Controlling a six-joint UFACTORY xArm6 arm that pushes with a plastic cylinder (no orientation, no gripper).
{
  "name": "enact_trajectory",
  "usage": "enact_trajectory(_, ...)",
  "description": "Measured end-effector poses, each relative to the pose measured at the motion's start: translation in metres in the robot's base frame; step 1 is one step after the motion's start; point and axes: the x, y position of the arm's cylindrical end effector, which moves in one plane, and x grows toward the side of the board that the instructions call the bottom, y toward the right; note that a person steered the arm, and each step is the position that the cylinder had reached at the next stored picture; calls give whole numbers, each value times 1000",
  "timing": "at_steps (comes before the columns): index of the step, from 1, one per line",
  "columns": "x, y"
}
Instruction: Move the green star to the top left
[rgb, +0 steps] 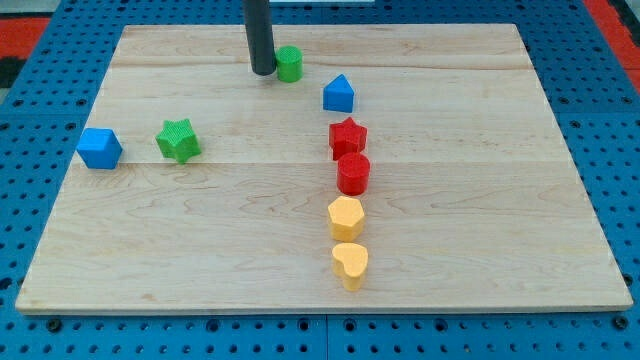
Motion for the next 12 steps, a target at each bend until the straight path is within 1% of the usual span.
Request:
enact_trajectory(1, -7, 6)
enact_trajectory(2, -15, 53)
enact_trajectory(3, -18, 86)
enact_trajectory(4, -12, 49)
enact_trajectory(5, 17, 20)
enact_trajectory(6, 59, 35)
enact_trajectory(7, 109, 33)
enact_trajectory(8, 171, 8)
enact_trajectory(9, 213, -53)
enact_trajectory(10, 201, -77)
enact_trajectory(11, 162, -77)
enact_trajectory(12, 133, -84)
